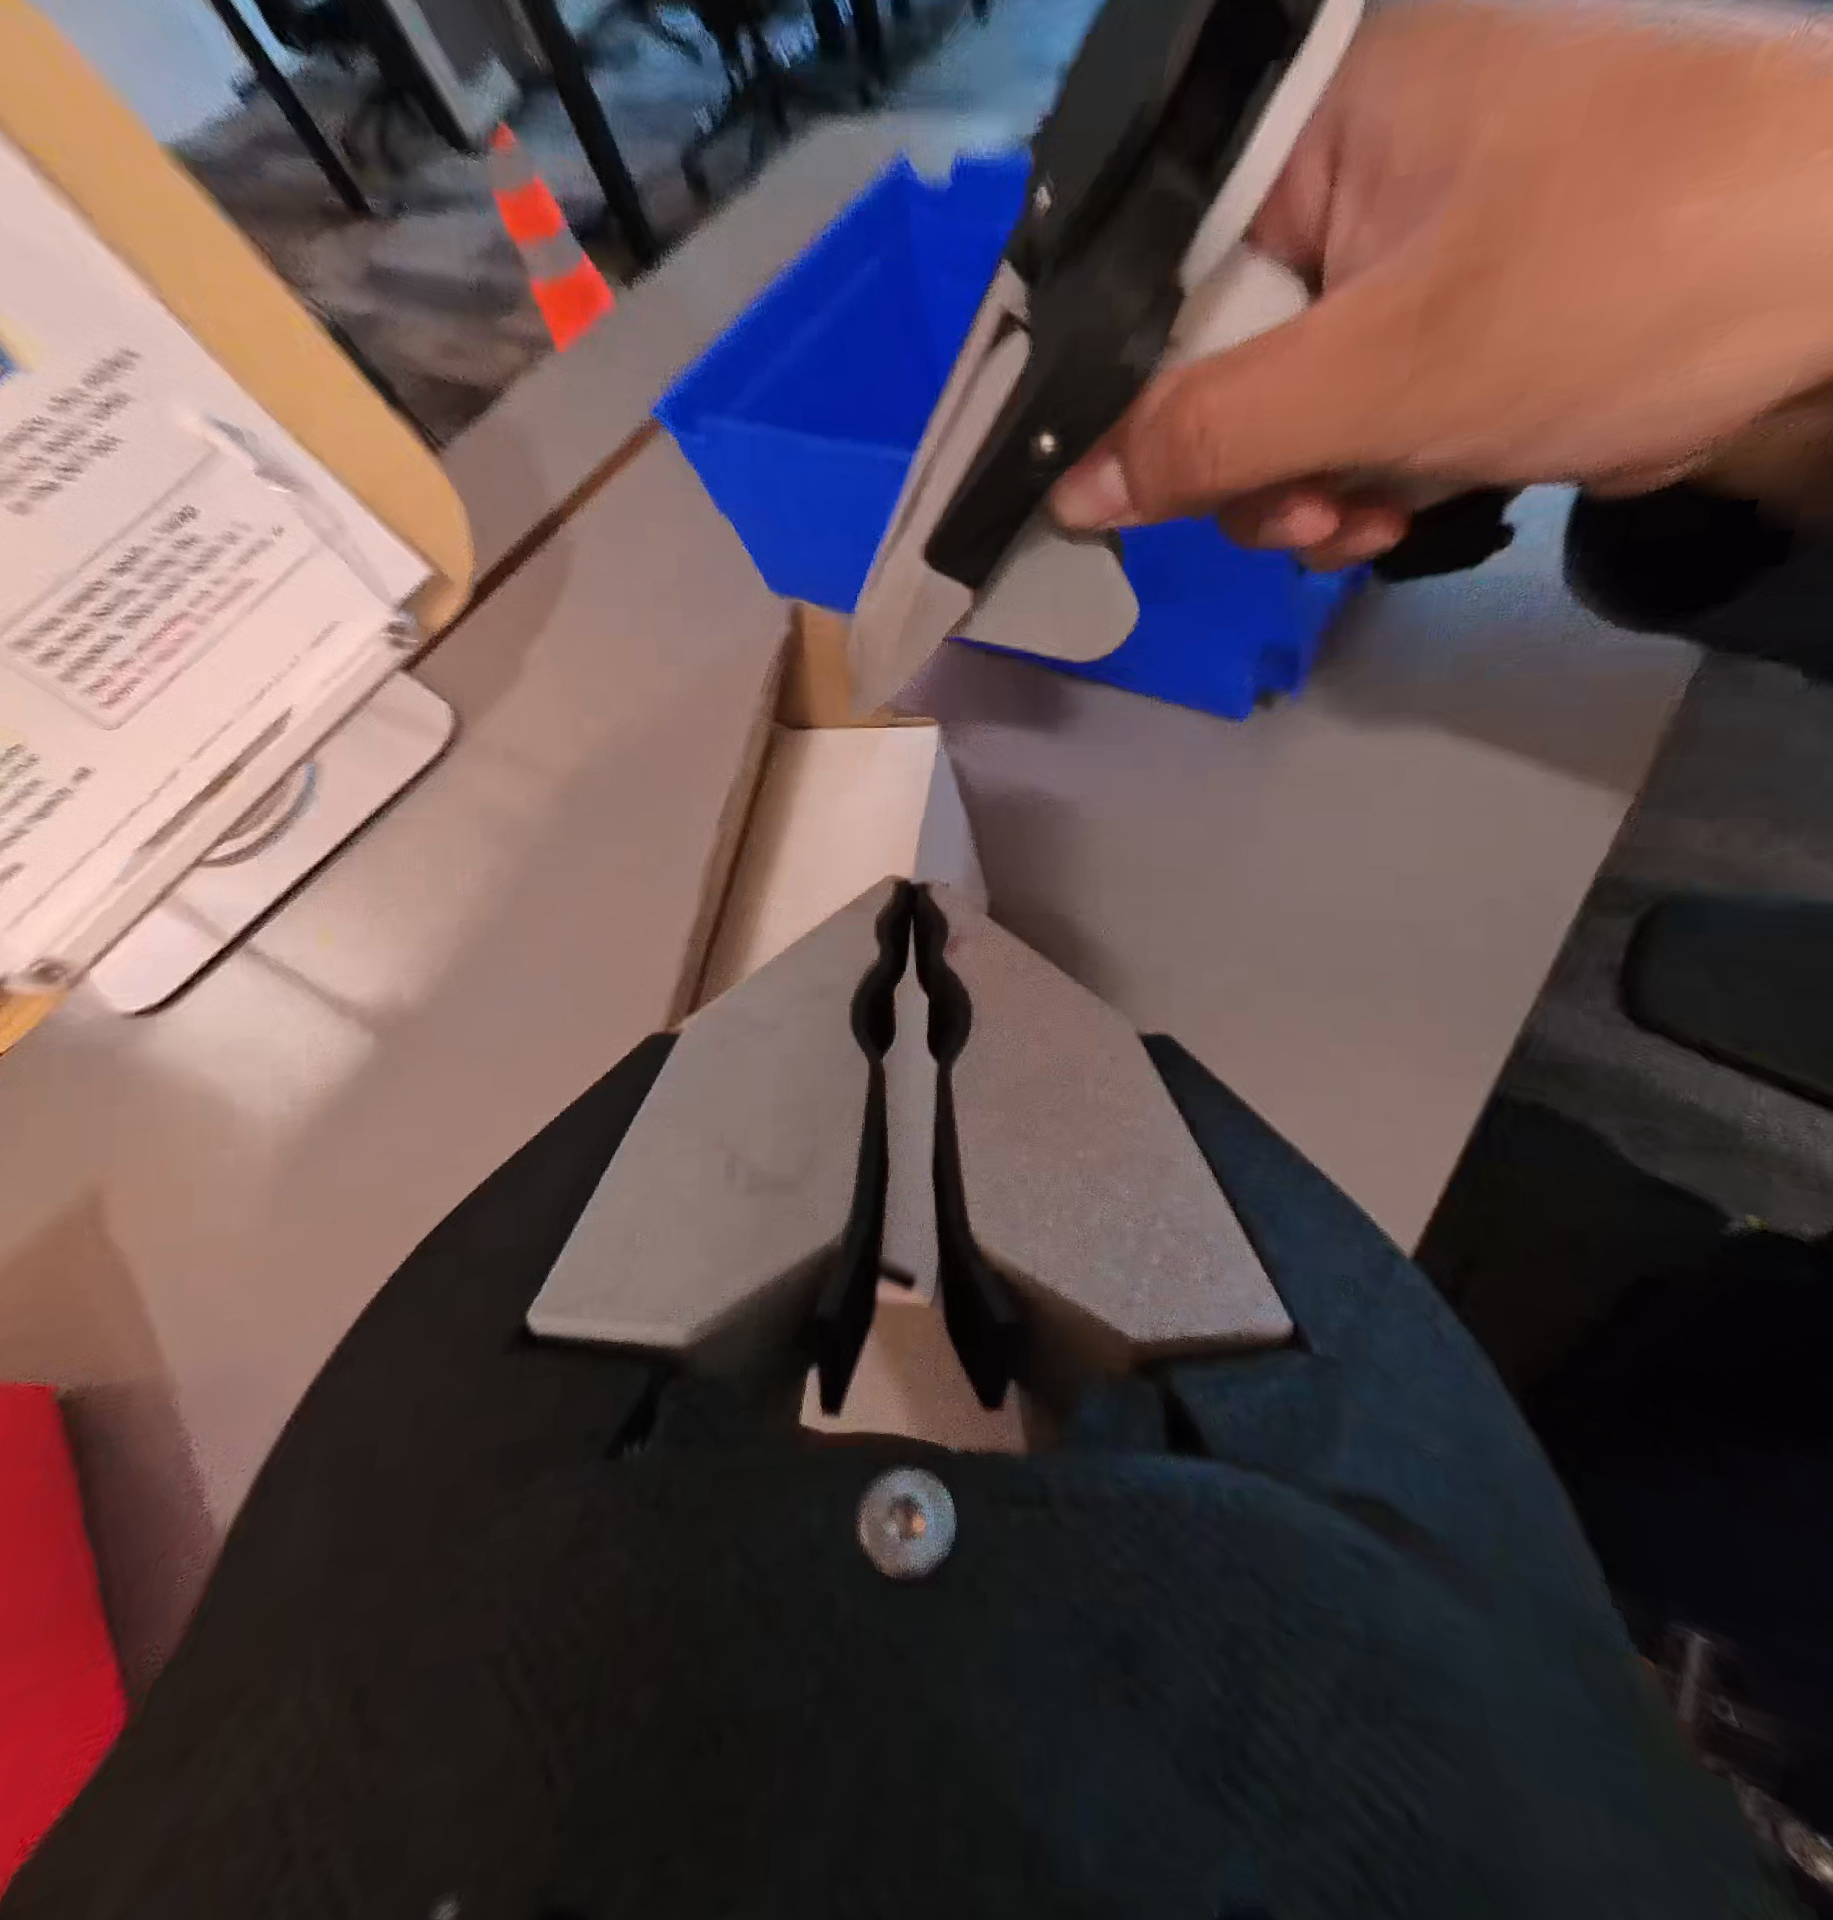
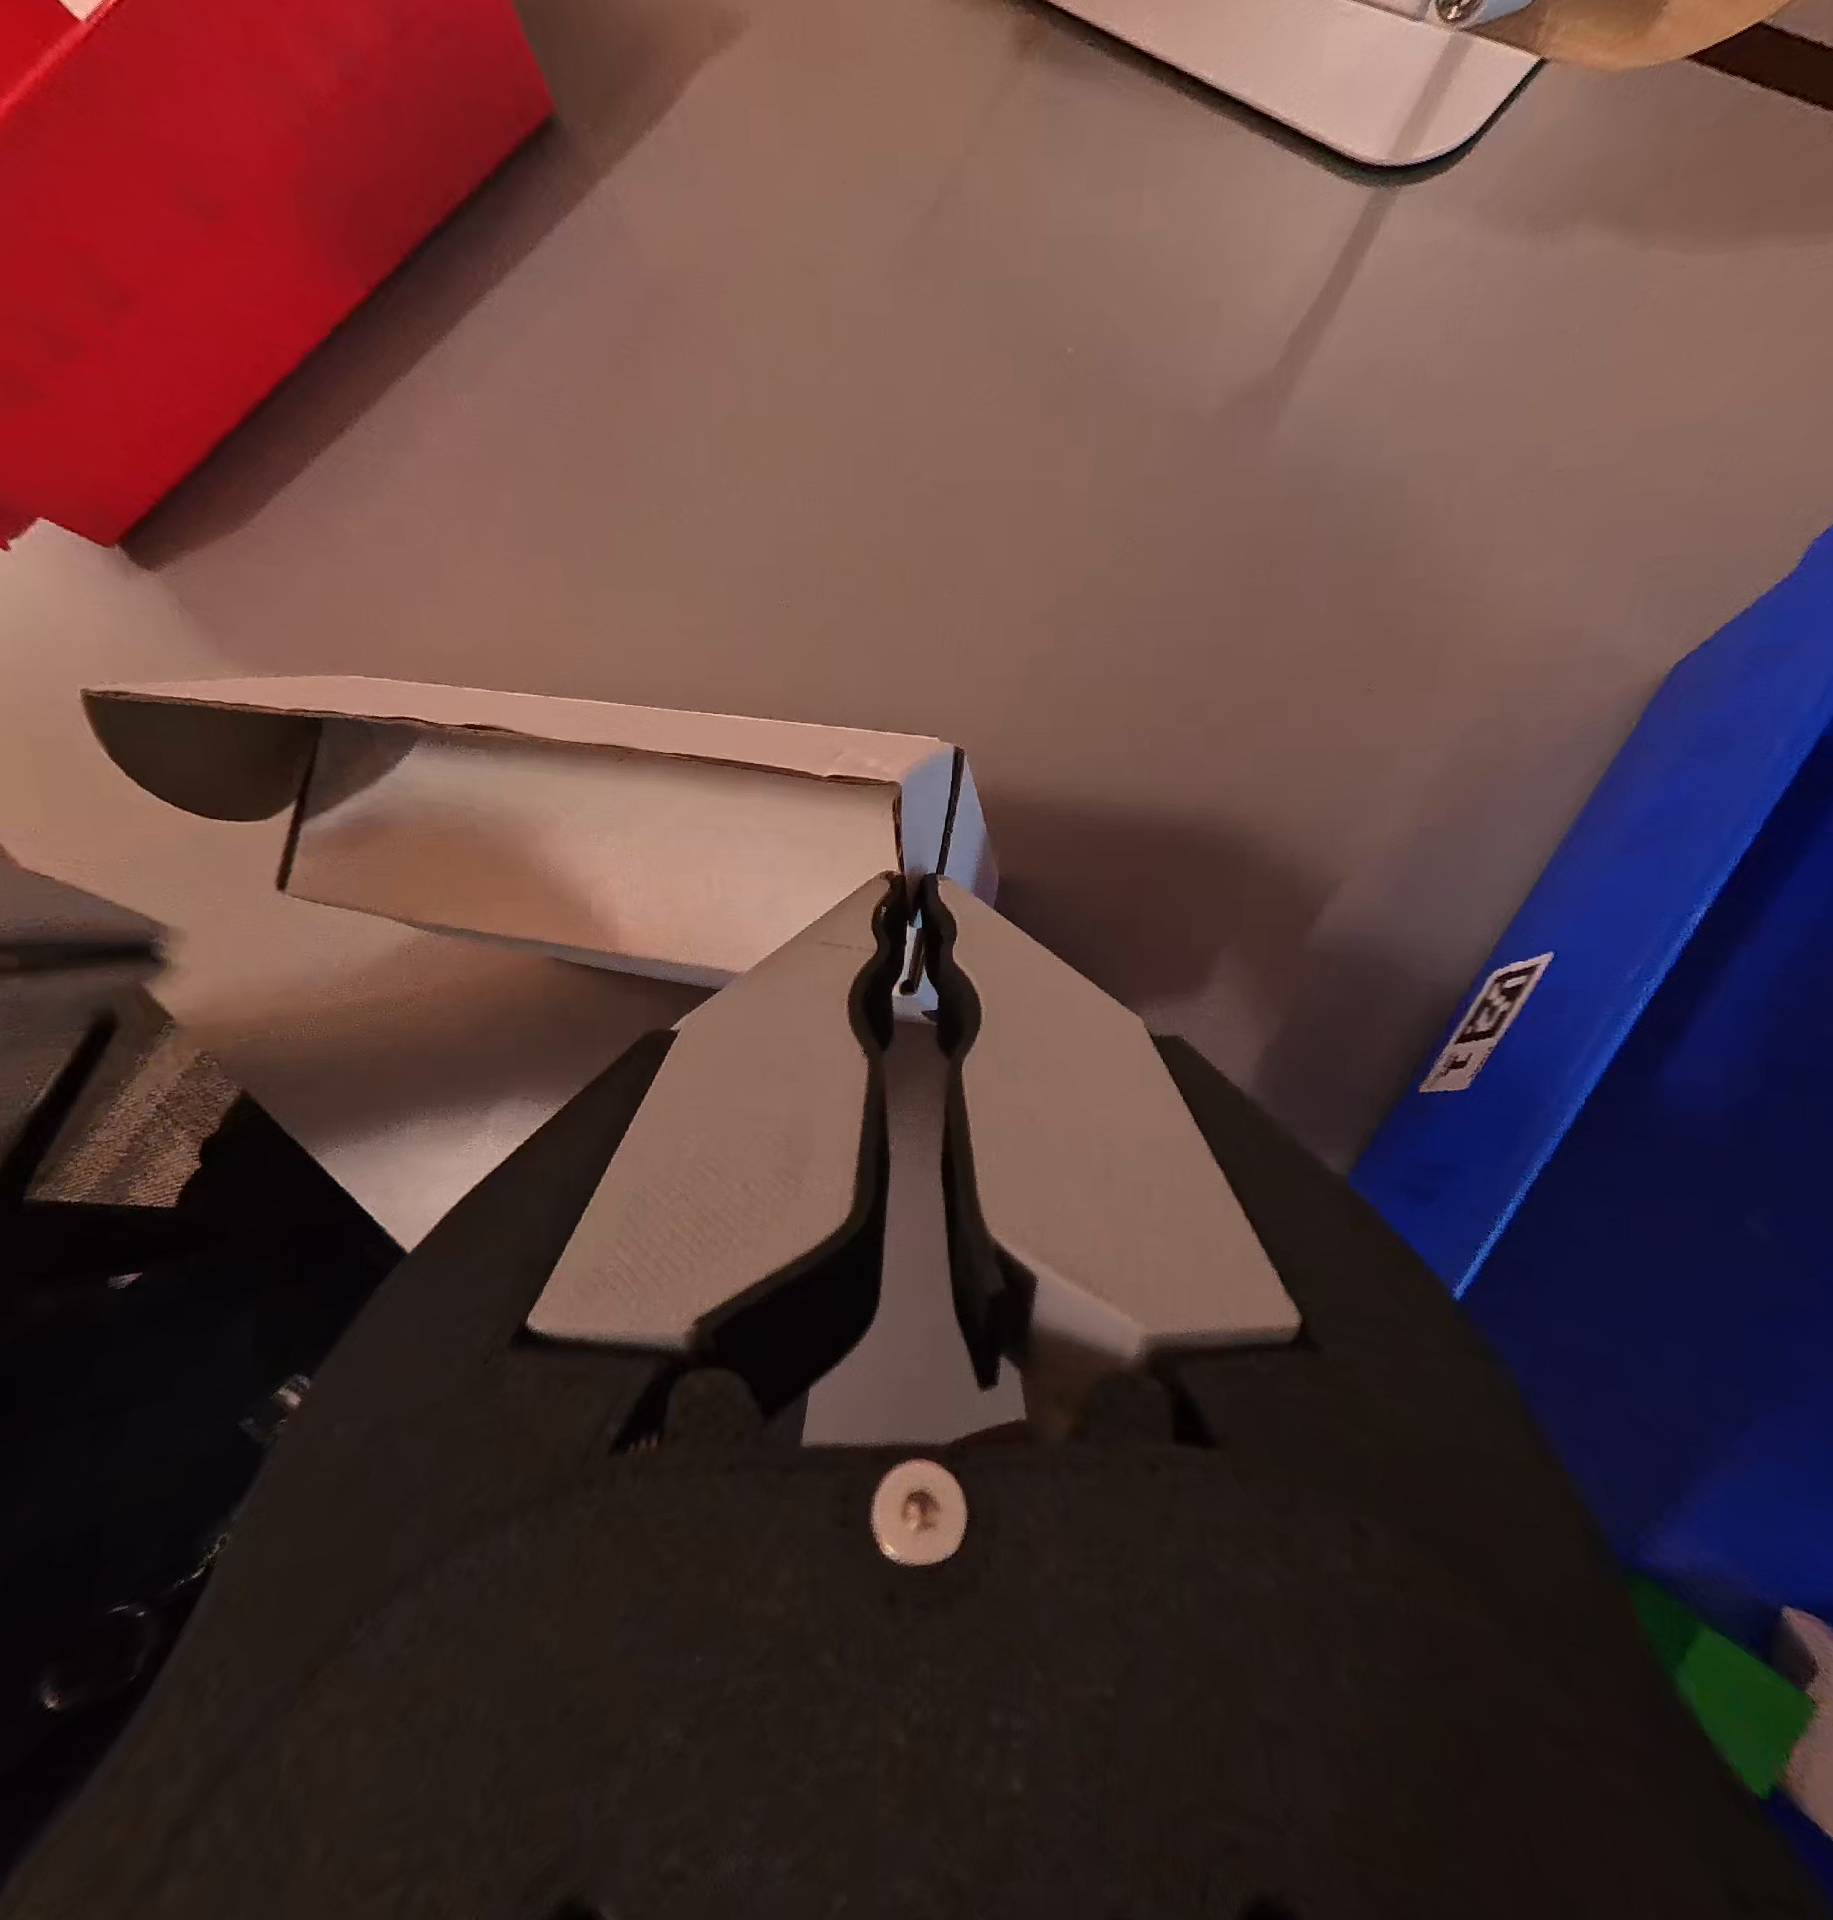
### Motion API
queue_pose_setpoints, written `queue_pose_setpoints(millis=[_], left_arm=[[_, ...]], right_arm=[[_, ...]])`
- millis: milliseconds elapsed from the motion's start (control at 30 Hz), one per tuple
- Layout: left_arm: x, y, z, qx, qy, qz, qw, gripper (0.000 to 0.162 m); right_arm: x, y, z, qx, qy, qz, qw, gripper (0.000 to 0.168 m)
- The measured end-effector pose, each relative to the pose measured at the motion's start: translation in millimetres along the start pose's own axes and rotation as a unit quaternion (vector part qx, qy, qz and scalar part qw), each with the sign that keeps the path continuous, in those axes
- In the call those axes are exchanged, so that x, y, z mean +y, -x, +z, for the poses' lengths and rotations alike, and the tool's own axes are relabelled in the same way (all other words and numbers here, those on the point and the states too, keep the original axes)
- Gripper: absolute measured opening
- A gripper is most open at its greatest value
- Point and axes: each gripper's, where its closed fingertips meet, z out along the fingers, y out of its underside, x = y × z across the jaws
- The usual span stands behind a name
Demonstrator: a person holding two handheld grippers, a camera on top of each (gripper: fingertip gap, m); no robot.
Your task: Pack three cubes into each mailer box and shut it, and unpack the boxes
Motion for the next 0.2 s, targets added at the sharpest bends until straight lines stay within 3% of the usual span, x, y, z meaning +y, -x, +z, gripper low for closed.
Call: queue_pose_setpoints(millis=[100,200], left_arm=[[19,24,-41,-0.04,-0.014,-0.027,0.999,0.0],[46,36,-47,-0.043,0.009,-0.063,0.997,0.0]], right_arm=[[0,1,0,-0.005,0.0,0.003,1.0,0.001],[0,2,0,-0.011,0.0,0.009,1.0,0.001]])
